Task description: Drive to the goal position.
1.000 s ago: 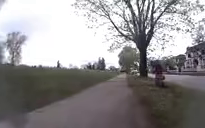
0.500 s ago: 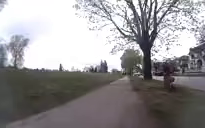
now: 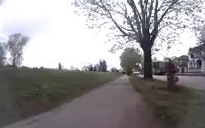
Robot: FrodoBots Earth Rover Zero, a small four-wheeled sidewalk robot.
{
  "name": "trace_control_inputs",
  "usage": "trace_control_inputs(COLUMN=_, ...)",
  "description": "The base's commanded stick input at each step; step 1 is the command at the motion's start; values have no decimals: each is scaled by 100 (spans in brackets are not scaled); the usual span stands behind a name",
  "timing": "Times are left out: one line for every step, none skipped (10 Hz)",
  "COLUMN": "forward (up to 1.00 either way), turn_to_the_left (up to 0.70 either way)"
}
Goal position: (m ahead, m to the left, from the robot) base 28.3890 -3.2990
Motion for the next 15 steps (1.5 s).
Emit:
trace_control_inputs(forward=100, turn_to_the_left=-33)
trace_control_inputs(forward=100, turn_to_the_left=0)
trace_control_inputs(forward=100, turn_to_the_left=0)
trace_control_inputs(forward=100, turn_to_the_left=0)
trace_control_inputs(forward=100, turn_to_the_left=0)
trace_control_inputs(forward=100, turn_to_the_left=0)
trace_control_inputs(forward=100, turn_to_the_left=0)
trace_control_inputs(forward=100, turn_to_the_left=0)
trace_control_inputs(forward=100, turn_to_the_left=0)
trace_control_inputs(forward=100, turn_to_the_left=-31)
trace_control_inputs(forward=100, turn_to_the_left=0)
trace_control_inputs(forward=100, turn_to_the_left=0)
trace_control_inputs(forward=100, turn_to_the_left=0)
trace_control_inputs(forward=100, turn_to_the_left=0)
trace_control_inputs(forward=100, turn_to_the_left=0)
